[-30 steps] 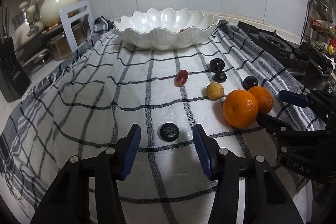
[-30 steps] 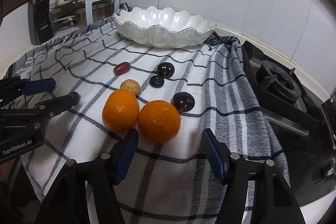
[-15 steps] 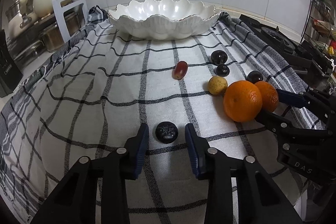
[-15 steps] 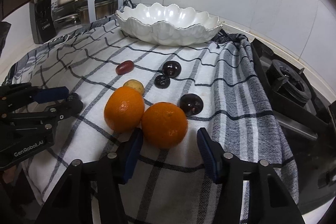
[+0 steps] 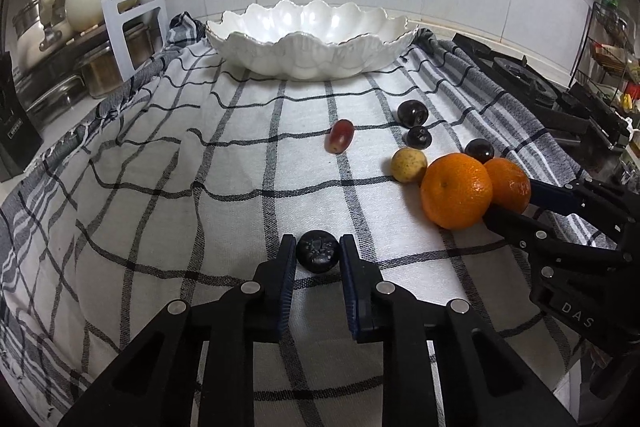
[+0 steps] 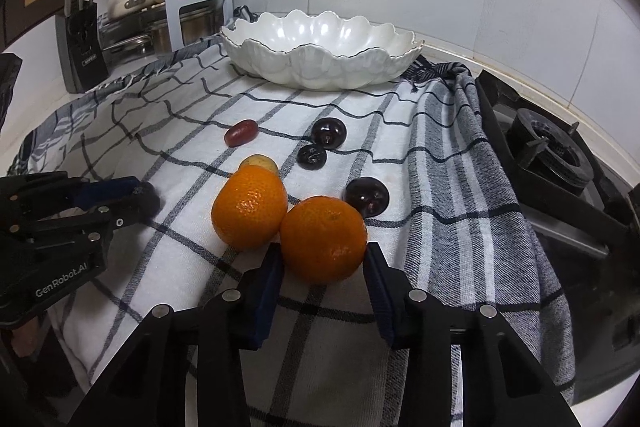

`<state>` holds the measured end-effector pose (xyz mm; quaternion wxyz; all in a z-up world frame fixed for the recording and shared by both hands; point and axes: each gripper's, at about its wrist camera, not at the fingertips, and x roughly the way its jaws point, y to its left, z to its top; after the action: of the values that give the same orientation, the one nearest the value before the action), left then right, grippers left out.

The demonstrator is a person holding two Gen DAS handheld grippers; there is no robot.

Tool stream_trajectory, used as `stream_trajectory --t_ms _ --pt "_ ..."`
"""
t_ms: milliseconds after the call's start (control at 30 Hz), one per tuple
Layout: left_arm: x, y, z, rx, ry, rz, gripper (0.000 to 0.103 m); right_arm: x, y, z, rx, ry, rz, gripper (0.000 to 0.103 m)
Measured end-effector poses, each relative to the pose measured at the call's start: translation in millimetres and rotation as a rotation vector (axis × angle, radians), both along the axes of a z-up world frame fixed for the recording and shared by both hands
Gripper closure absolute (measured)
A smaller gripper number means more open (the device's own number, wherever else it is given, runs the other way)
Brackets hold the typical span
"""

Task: Organize fruits
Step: 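Grasp a mandarin with the right gripper while the left gripper grasps a dark grape, then carry the mandarin and dark grape over the white bowl with both grippers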

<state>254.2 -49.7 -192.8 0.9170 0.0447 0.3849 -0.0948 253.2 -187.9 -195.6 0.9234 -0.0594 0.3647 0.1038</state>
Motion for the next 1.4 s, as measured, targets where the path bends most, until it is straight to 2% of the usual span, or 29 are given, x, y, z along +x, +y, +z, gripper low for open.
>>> stream_trajectory --t_ms 567,933,1400 --pt "-33.0 -4.3 25.4 -0.029 -0.067 -0.008 0.080 -35.9 -10.5 19.2 0.017 -0.058 -0.042 0.063" --pt "-52.1 -1.8 29.9 -0.029 -0.094 0.006 0.081 -52.1 -11.9 12.3 0.070 -0.059 -0.046 0.065" --pt "-49.0 -3.0 71.5 -0.068 -0.189 -0.001 0.081 -58.6 -14.7 60.8 0.086 -0.202 -0.066 0.065"
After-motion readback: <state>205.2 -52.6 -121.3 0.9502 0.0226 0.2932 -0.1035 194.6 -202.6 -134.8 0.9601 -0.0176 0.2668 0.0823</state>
